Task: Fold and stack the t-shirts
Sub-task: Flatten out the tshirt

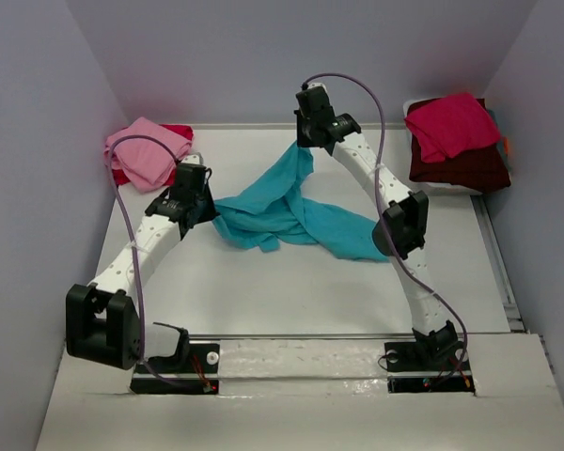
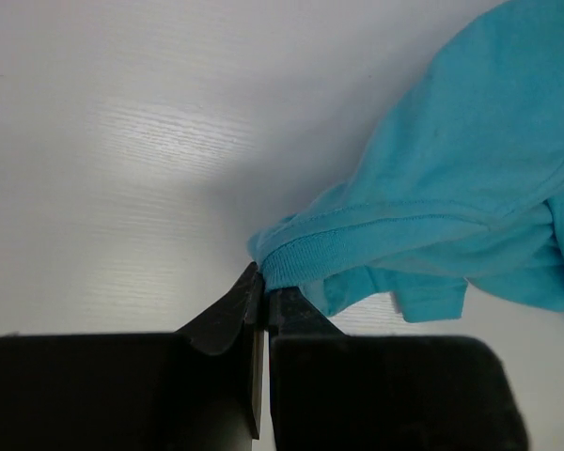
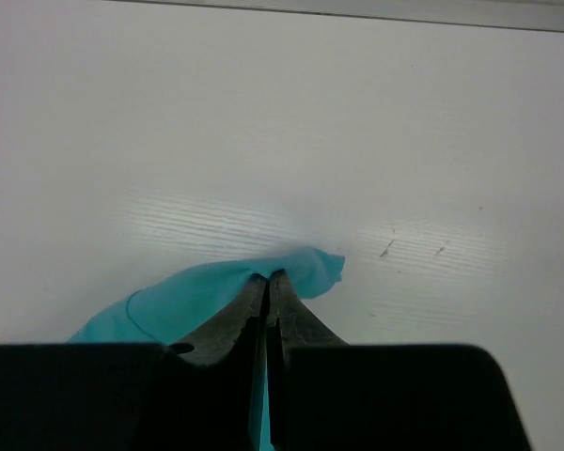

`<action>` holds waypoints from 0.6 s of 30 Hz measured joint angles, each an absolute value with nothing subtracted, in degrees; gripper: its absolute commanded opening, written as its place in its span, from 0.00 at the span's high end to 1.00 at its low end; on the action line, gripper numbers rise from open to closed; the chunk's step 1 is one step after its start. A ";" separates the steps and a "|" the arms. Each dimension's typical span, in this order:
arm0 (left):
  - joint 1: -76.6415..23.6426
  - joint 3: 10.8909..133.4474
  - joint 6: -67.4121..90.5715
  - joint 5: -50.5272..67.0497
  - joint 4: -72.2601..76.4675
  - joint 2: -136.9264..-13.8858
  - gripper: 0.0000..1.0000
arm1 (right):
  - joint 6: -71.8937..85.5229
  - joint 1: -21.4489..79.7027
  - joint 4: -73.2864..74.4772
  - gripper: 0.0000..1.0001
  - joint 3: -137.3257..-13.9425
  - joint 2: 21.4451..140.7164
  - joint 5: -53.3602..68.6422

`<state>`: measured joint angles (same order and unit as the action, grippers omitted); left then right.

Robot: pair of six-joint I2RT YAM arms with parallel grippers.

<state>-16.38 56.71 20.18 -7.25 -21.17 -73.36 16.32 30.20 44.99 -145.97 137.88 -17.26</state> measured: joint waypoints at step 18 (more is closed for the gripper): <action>-4.67 56.86 22.52 -1.37 -18.24 -81.14 0.59 | 16.16 28.95 41.25 0.48 -144.20 138.21 -12.78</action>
